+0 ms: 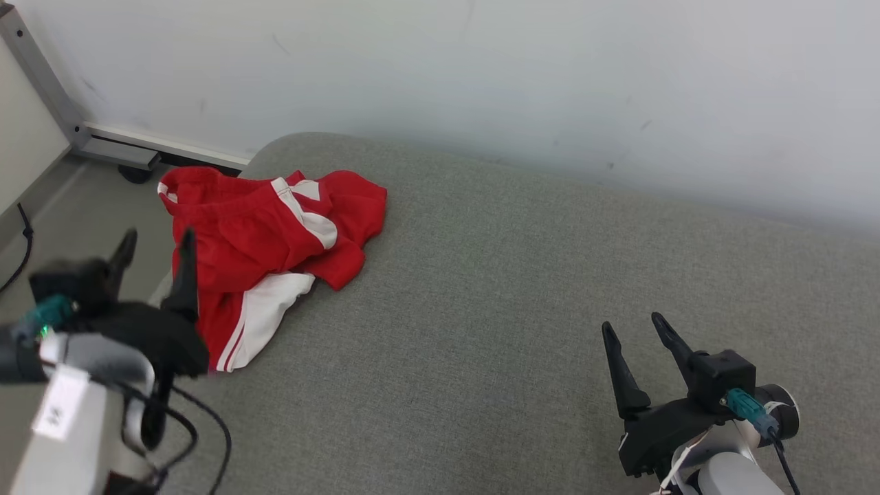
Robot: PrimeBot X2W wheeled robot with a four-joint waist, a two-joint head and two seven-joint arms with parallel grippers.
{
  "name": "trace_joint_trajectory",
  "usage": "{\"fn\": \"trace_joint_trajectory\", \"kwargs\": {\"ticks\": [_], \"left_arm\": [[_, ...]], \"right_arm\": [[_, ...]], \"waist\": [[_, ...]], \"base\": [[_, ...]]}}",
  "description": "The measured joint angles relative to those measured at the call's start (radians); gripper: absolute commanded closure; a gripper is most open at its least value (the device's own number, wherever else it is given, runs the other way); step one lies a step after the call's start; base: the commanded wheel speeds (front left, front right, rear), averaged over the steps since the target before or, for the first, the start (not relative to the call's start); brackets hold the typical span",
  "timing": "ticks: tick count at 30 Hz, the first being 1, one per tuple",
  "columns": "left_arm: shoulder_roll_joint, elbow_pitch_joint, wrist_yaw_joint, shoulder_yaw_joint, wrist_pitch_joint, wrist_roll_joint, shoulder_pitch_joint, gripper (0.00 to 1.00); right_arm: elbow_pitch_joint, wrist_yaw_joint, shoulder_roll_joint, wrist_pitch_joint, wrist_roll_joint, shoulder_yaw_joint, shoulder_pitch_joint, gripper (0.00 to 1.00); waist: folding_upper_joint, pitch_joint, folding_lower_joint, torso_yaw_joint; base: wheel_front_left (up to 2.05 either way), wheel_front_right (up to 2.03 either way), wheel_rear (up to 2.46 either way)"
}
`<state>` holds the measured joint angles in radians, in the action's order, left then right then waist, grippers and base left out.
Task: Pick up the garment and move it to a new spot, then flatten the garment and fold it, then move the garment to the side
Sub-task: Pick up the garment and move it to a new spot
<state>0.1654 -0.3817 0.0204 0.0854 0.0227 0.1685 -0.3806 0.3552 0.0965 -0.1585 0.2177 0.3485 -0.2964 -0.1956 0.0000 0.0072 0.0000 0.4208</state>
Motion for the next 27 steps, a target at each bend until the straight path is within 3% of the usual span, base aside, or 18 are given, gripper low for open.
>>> {"fn": "trace_joint_trajectory", "kwargs": {"ticks": [4, 6, 8, 16, 20, 23, 27], "left_arm": [[0.024, -0.071, 0.084, -0.034, -0.076, 0.082, -0.175, 0.0], [0.024, -0.126, 0.103, -0.08, -0.127, 0.177, -0.245, 0.0], [0.053, -0.188, 0.103, -0.104, -0.202, 0.235, -0.324, 0.0], [0.162, -0.354, 0.104, -0.091, -0.415, 0.286, -0.462, 0.0], [0.206, -0.405, 0.104, -0.051, -0.498, 0.284, -0.494, 0.0], [0.255, -0.417, 0.104, 0.034, -0.553, 0.272, -0.507, 0.0], [0.281, -0.445, 0.104, 0.104, -0.604, 0.267, -0.508, 0.0]], "right_arm": [[-0.007, -0.002, -0.011, -0.017, -0.014, -0.014, -0.025, 0.0], [-0.021, -0.002, -0.017, -0.026, -0.019, -0.019, -0.039, 0.0], [-0.039, -0.001, -0.031, -0.038, -0.035, -0.023, -0.043, 0.0], [-0.081, -0.001, -0.076, -0.078, -0.069, -0.025, -0.088, 0.0], [-0.107, -0.001, -0.092, -0.09, -0.078, -0.025, -0.107, 0.0], [-0.121, -0.001, -0.109, -0.104, -0.084, -0.023, -0.113, 0.0], [-0.147, -0.001, -0.127, -0.114, -0.087, -0.015, -0.122, 0.0]], "waist": [[0.0, 0.026, 0.0001, -0.01], [0.0, 0.04, 0.0001, -0.019], [0.0, 0.064, 0.0001, -0.038], [0.0001, 0.137, 0.0002, -0.109], [0.0, 0.173, 0.0002, -0.151], [0.0001, 0.2, 0.0003, -0.18], [0.0001, 0.236, 0.0002, -0.214]], "base": [[0.0, 0.0, 0.0], [0.0, 0.0, 0.0], [0.0, 0.0, 0.0], [0.0, 0.0, 0.0], [0.0, 0.0, 0.0], [0.0, 0.0, 0.0], [0.0, 0.0, 0.0]]}}
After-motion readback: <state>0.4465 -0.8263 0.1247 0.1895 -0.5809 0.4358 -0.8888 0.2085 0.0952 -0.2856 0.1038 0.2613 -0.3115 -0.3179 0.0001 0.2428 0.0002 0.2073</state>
